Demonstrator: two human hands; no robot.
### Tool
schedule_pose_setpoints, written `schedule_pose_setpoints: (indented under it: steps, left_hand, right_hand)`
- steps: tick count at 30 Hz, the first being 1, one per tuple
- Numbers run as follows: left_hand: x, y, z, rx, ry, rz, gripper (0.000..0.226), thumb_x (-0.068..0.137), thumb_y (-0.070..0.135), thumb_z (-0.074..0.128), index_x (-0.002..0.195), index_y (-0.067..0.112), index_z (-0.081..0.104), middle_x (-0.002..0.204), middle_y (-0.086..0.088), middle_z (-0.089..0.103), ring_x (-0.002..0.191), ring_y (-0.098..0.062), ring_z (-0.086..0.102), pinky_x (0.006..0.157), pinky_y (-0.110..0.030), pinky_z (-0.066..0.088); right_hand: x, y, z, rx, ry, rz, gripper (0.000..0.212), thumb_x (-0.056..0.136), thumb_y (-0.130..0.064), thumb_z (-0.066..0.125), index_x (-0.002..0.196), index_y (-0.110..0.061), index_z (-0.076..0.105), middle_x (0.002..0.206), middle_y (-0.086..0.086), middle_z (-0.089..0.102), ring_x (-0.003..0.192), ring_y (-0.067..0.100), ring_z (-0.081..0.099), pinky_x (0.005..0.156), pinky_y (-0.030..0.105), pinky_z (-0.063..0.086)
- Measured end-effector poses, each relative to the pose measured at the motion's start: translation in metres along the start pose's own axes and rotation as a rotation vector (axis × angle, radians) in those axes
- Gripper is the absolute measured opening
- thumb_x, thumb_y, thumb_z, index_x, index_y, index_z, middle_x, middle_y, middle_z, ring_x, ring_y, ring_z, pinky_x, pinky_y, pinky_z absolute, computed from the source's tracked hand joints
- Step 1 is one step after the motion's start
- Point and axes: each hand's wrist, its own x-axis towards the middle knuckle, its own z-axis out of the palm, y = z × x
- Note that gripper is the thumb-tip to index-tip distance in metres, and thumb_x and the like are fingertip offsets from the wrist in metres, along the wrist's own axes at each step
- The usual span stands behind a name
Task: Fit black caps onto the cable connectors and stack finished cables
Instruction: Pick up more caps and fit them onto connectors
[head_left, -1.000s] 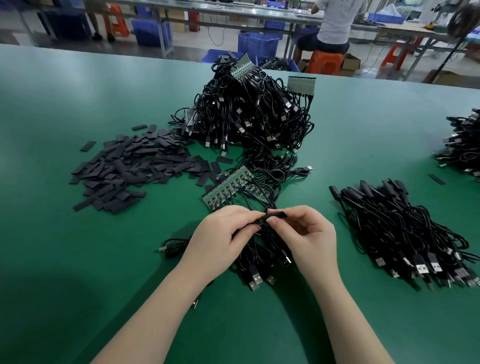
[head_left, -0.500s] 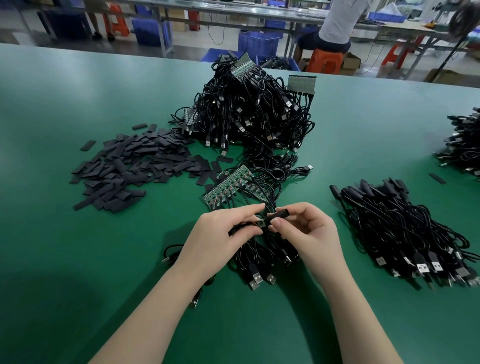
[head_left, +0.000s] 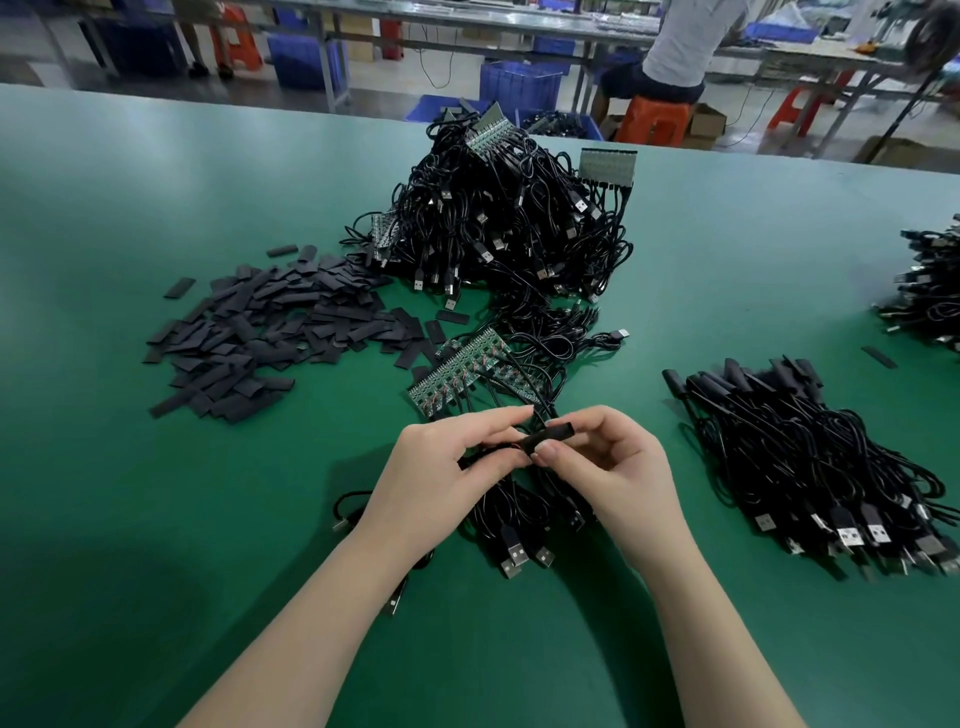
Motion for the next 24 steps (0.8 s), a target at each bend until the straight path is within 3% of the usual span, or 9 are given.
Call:
schedule_pose_setpoints:
  steps: [4,10,17,24]
  left_hand:
    - [0.000,0.001,0.001,0.007,-0.001,0.016,0.048,0.081,0.028,0.074,0.120,0.051,0.056,0.099,0.038,0.066,0.097,0.012,0.063,0.087,-0.004,0.041]
    - [0.001,-0.001,-0.001,-0.013,-0.035,0.004,0.051,0.078,0.022,0.081,0.119,0.046,0.062,0.104,0.033,0.067,0.104,0.011,0.061,0.093,-0.005,0.039]
    - [-0.003,0.002,0.003,0.035,0.138,-0.084,0.024,0.073,0.029,0.084,0.088,0.043,0.073,0.088,0.028,0.070,0.086,0.003,0.066,0.078,-0.018,0.051]
    - [-0.003,0.007,0.004,0.098,0.105,0.008,0.023,0.078,0.025,0.075,0.100,0.032,0.077,0.091,0.026,0.070,0.090,0.007,0.065,0.080,-0.015,0.051]
  right_hand:
    - [0.000,-0.001,0.001,0.004,-0.016,-0.014,0.025,0.079,-0.006,0.079,0.081,-0.030,0.074,0.075,-0.003,0.073,0.069,0.008,0.068,0.065,0.017,0.053]
    - [0.000,0.001,0.003,0.045,0.035,0.007,0.011,0.073,-0.021,0.076,0.077,-0.031,0.073,0.069,-0.002,0.071,0.062,0.006,0.064,0.061,0.017,0.051]
    - [0.000,0.002,0.005,0.051,0.059,0.002,0.017,0.066,-0.039,0.079,0.080,-0.032,0.073,0.072,0.000,0.073,0.063,0.006,0.066,0.061,0.017,0.051]
    - [-0.001,0.006,0.012,0.054,0.105,-0.002,0.013,0.076,-0.018,0.079,0.079,-0.030,0.073,0.073,0.004,0.073,0.070,0.011,0.069,0.063,0.020,0.054]
